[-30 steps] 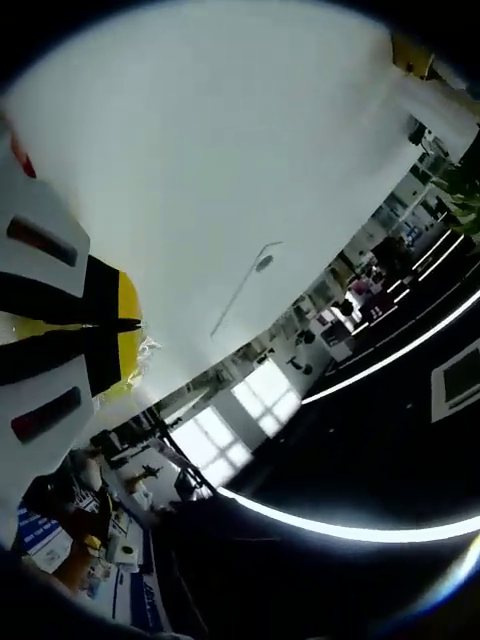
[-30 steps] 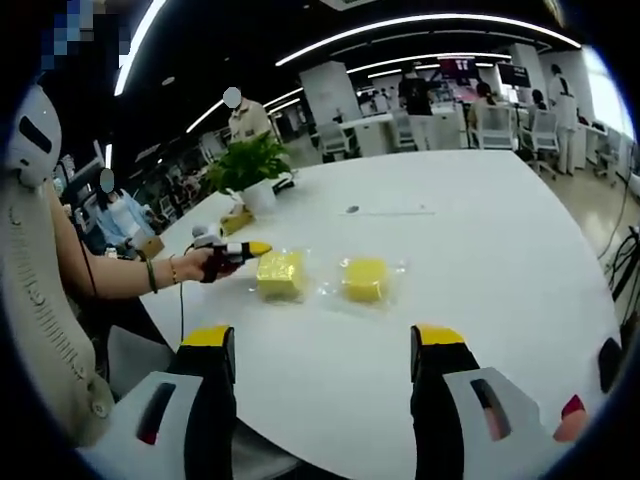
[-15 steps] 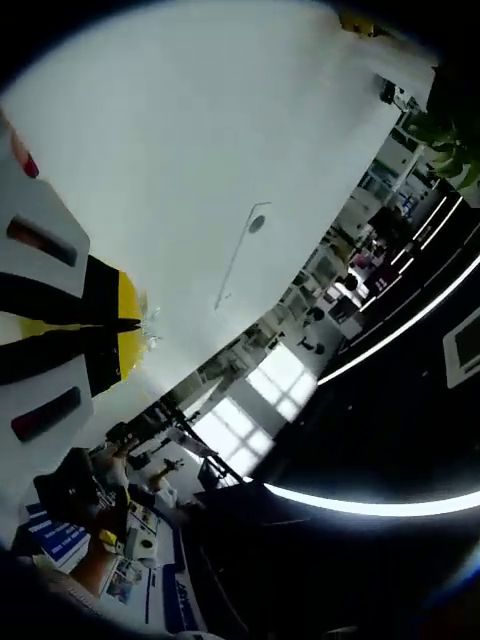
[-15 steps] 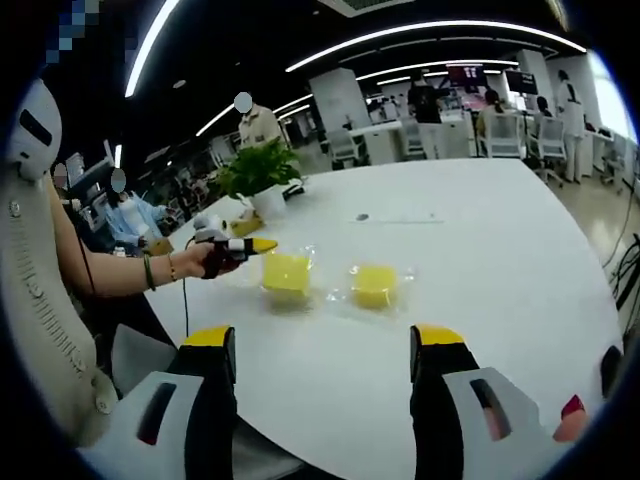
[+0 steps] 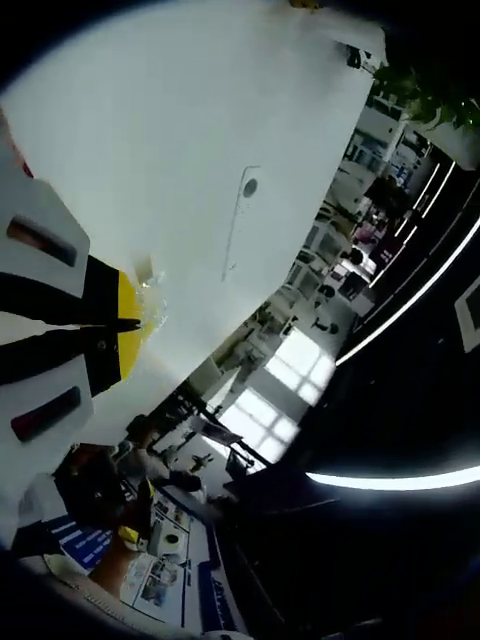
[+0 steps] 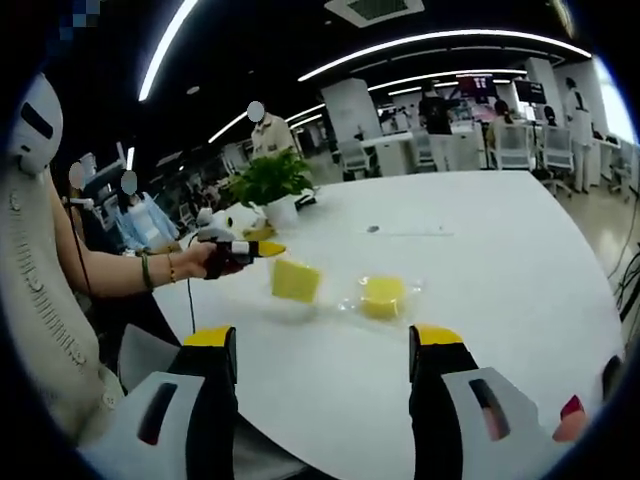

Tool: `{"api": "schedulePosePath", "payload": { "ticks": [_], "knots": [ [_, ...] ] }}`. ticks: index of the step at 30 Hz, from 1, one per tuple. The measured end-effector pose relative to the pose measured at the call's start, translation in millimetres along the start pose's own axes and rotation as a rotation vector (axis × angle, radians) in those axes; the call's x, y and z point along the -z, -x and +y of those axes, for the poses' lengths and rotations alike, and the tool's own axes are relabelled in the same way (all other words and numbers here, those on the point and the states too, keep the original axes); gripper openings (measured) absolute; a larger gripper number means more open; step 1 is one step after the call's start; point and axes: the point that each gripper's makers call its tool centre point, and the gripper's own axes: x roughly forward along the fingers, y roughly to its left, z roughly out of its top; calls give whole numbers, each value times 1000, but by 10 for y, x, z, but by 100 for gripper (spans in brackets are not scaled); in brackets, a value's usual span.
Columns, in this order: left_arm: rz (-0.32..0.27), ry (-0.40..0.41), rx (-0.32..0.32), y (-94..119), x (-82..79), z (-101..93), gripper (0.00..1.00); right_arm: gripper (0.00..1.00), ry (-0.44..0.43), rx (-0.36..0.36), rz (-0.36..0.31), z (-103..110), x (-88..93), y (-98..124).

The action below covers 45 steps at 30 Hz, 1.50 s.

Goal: Compare the silicone blocks by pressing each to a similar depth, holding the contact briefly, and releasing to observe deformation and rebound differences across the visible hardness samples.

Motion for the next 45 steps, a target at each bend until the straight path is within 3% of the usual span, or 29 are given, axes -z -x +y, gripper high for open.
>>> {"api": "schedulePosePath", "payload": {
  "ticks": [10,24,27,33,45],
  "knots": [
    [43,-95,-37,107,12,-199,0,64,30,-39,-38,70,-92,78],
    [45,-221,-41,321,-38,-734,0,64,87,-117,-81,233,-207,134],
    [43,-245,-37,381,-57,-857,0,64,108,-134,-61,265,-186,126],
    [27,-264,-39,479,-116,-1031,0,64,139,-162,-60,320,-216,122],
    [16,-299,-42,584,-270,-1258,0,63,212,-229,-63,389,-457,31]
  ]
}}
